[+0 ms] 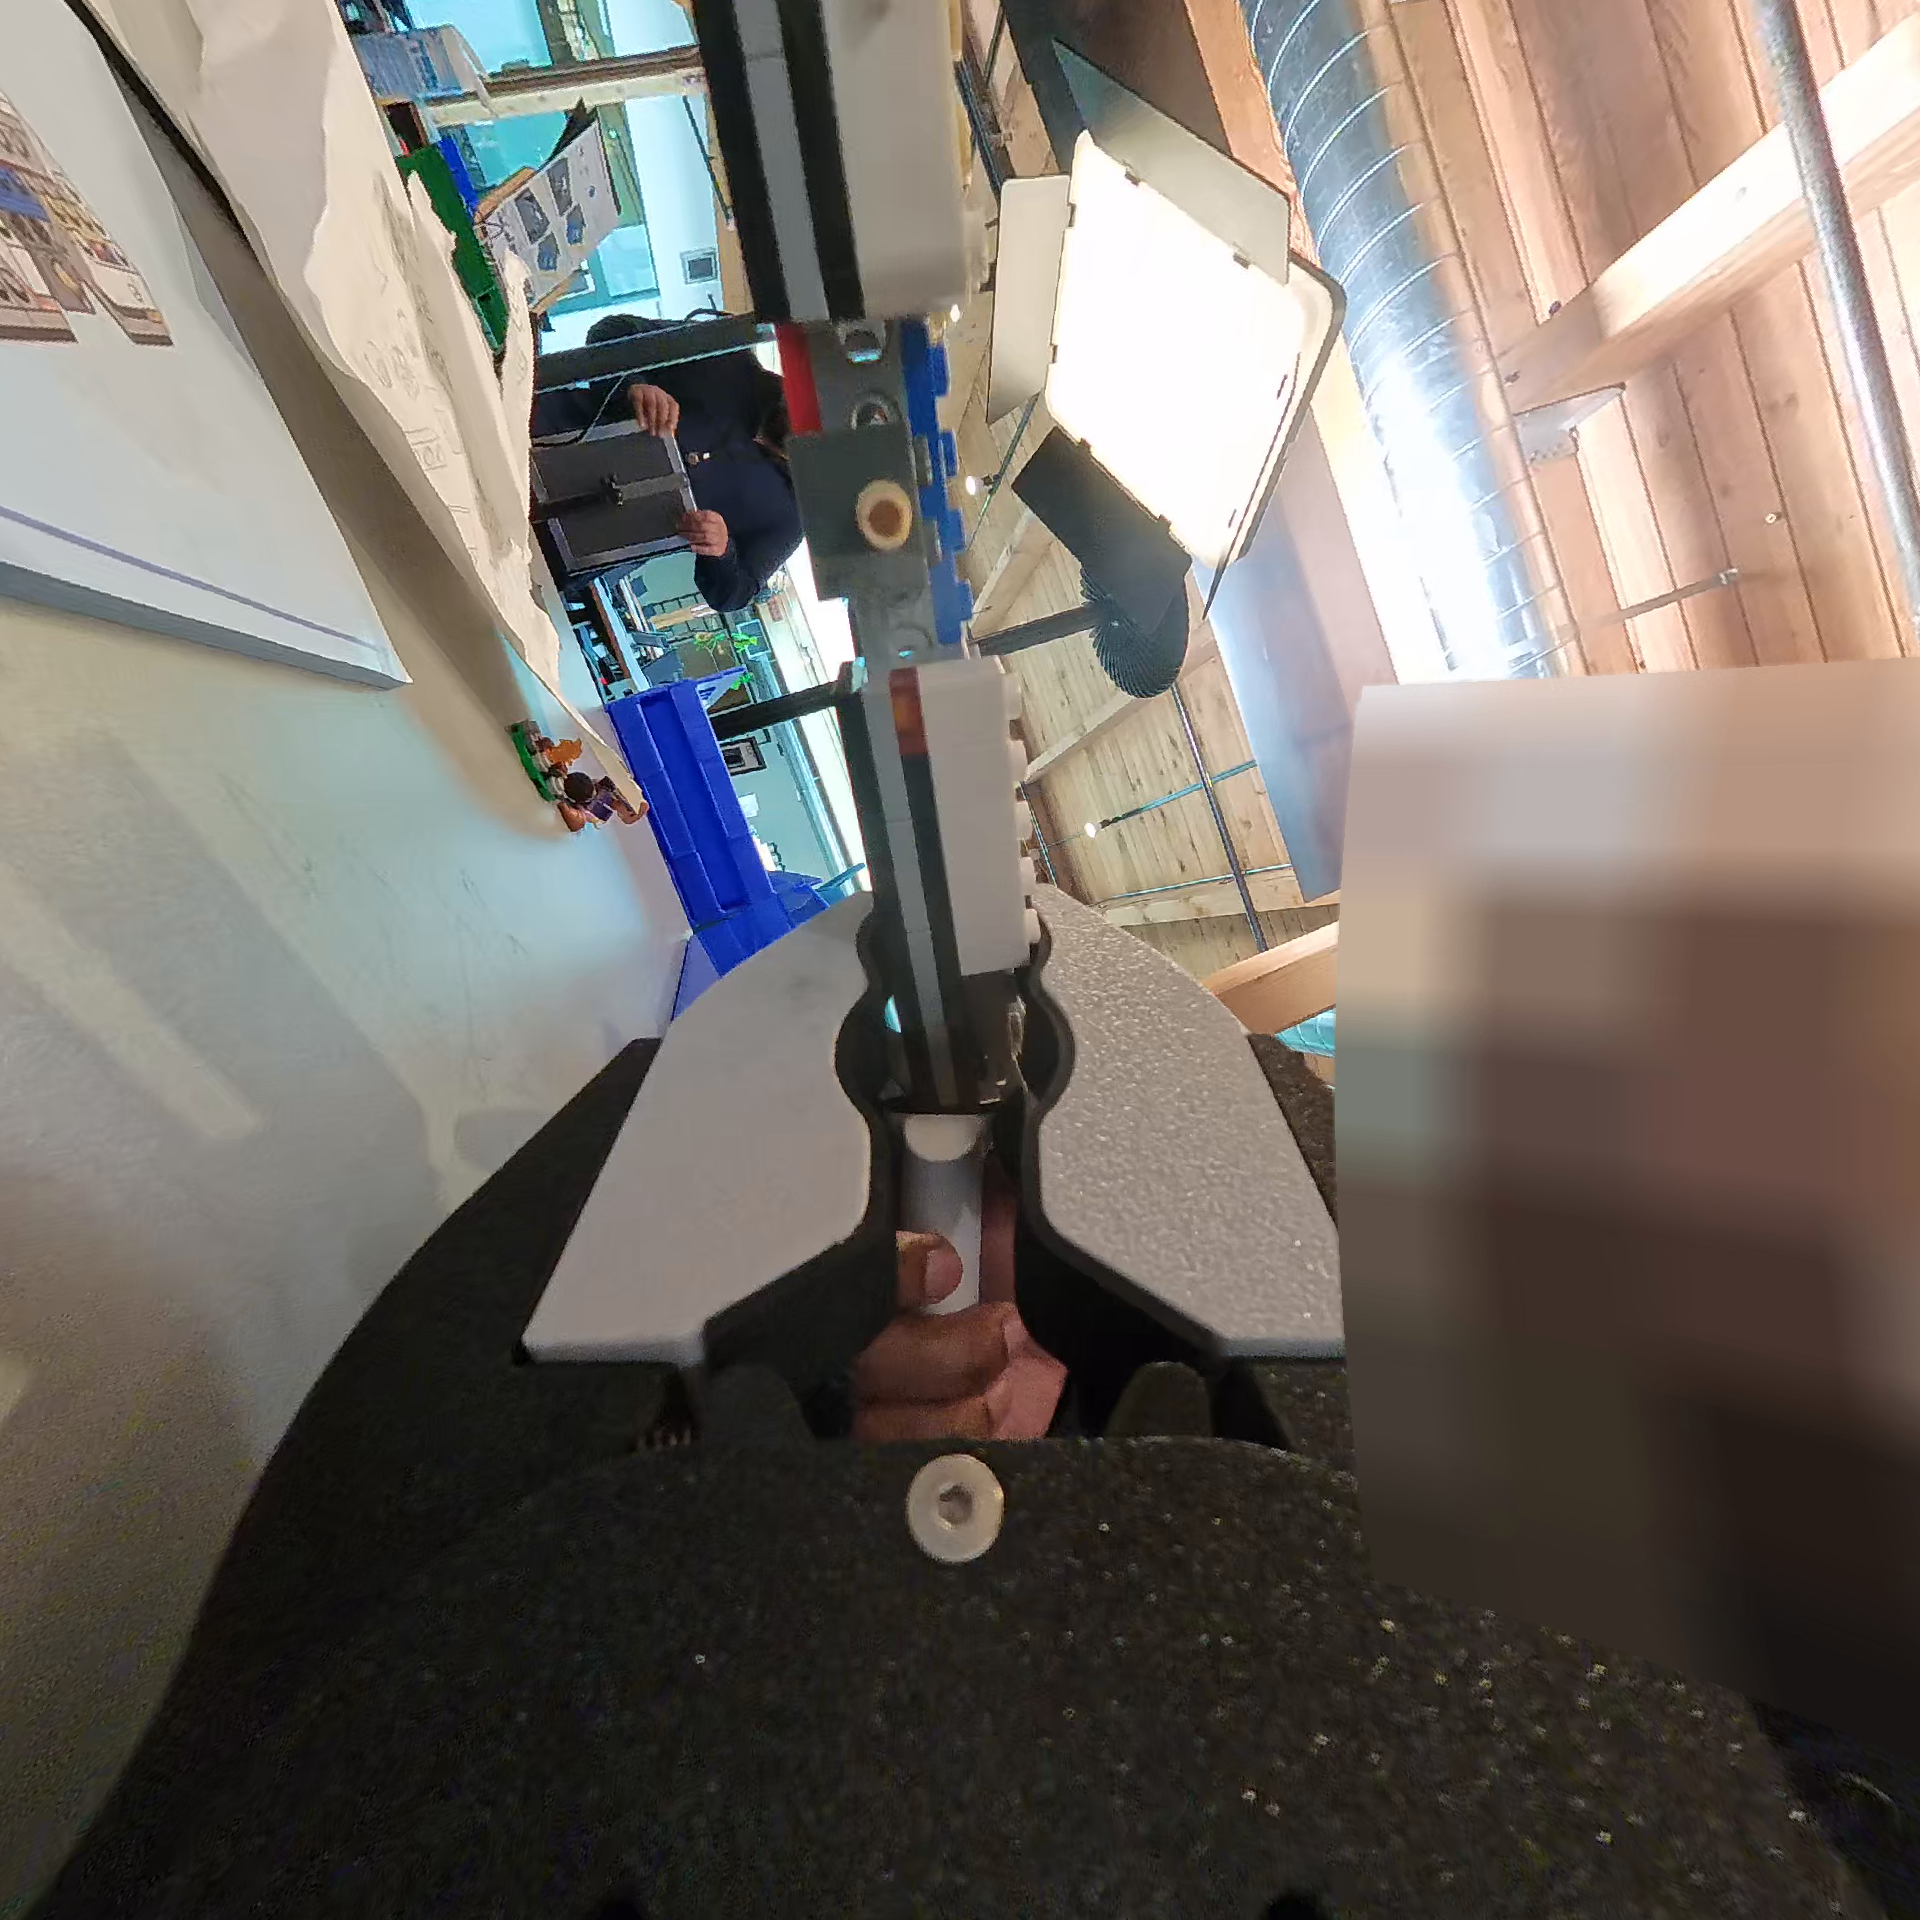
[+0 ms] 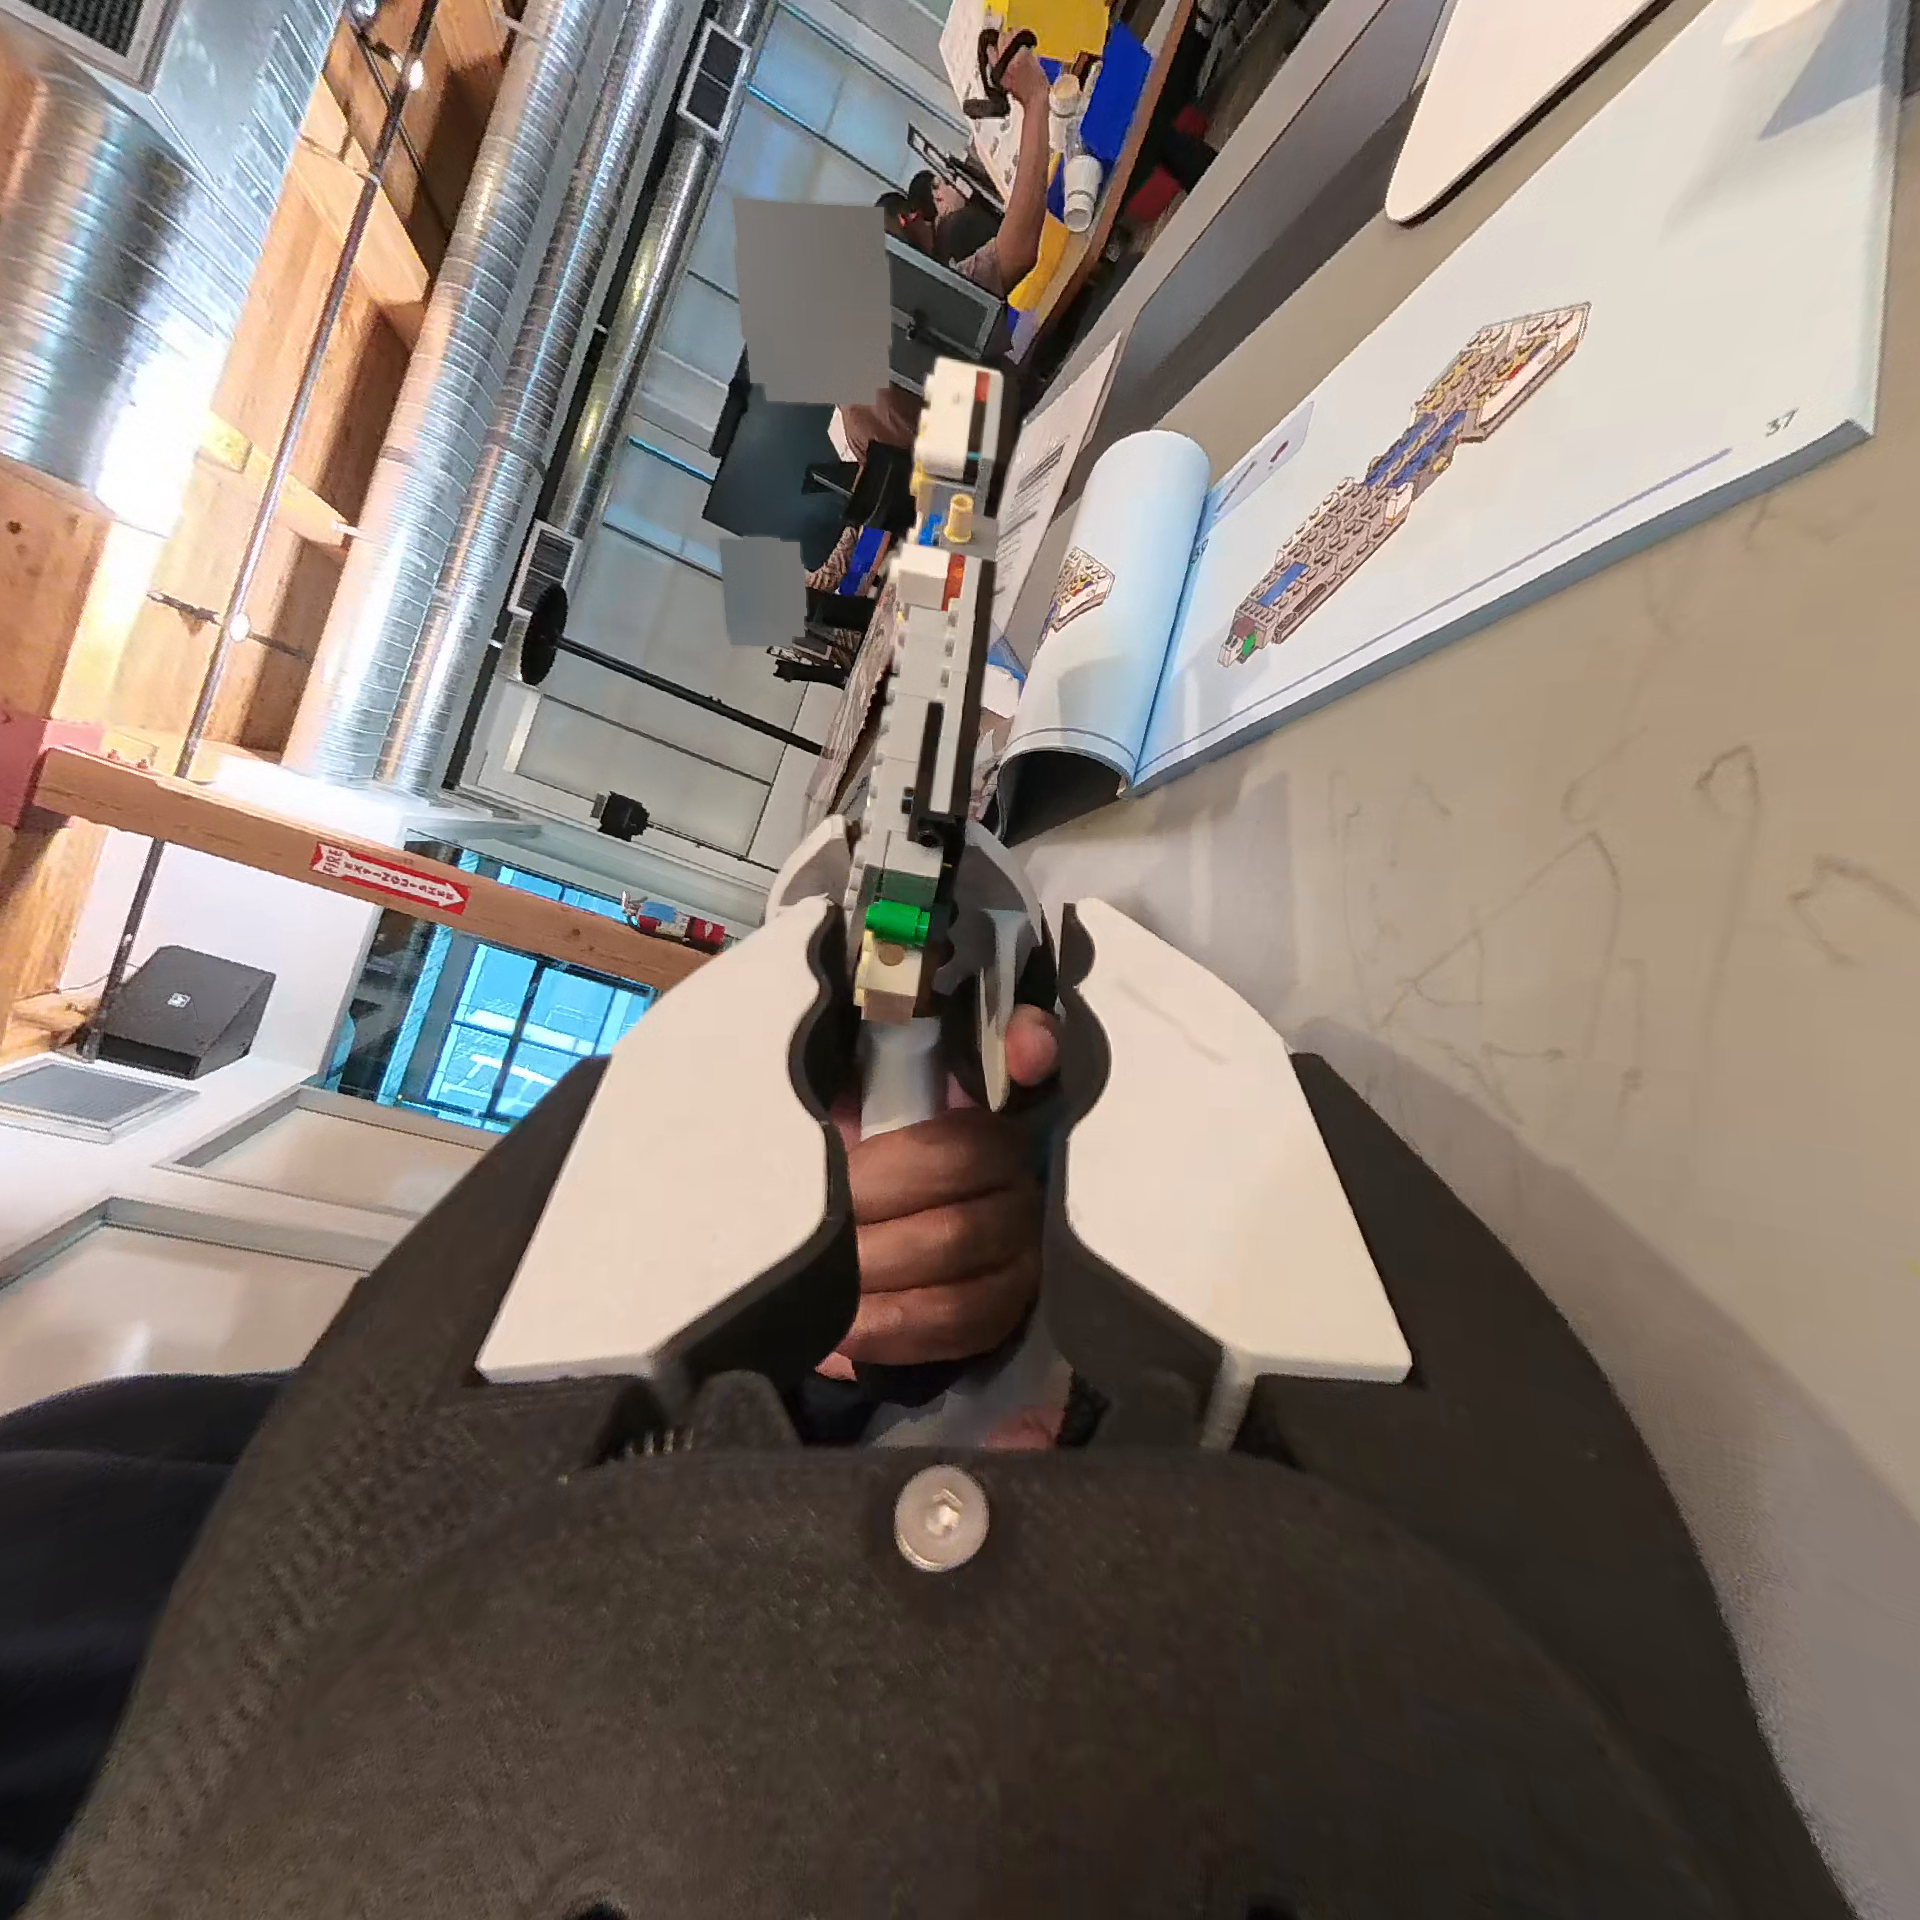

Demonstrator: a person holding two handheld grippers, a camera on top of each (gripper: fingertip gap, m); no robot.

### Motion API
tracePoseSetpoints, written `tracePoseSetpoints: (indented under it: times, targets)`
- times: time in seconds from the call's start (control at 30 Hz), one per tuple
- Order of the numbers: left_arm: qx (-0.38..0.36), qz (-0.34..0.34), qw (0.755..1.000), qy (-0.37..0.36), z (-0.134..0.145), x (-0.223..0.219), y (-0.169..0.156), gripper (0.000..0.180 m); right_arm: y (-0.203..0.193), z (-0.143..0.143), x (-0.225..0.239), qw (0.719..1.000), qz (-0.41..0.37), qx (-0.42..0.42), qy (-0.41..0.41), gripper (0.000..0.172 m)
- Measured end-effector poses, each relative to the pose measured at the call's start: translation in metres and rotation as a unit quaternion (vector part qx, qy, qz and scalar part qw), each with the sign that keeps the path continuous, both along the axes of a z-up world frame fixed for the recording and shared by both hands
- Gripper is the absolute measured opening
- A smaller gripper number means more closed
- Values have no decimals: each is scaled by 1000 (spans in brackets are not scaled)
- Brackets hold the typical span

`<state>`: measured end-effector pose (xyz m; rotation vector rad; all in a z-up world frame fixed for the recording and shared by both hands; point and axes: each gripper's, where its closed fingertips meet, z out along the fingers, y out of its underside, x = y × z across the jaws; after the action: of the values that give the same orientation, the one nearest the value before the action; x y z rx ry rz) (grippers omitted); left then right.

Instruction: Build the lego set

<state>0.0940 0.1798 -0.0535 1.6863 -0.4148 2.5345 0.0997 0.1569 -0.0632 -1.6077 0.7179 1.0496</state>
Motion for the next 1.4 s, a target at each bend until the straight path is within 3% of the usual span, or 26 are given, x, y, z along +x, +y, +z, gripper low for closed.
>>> tracePoseSetpoints:
  times: [0.97, 1.4]
  targets:
    - [11, -1, 999, -31, 7, 0, -12, 21, -1, 9, -7, 997, -71, 19, -24, 37]
    - [22, 1, 999, -34, 8, -1, -14, 21, -1, 11, -9, 995, -87, 12, -44, 26]
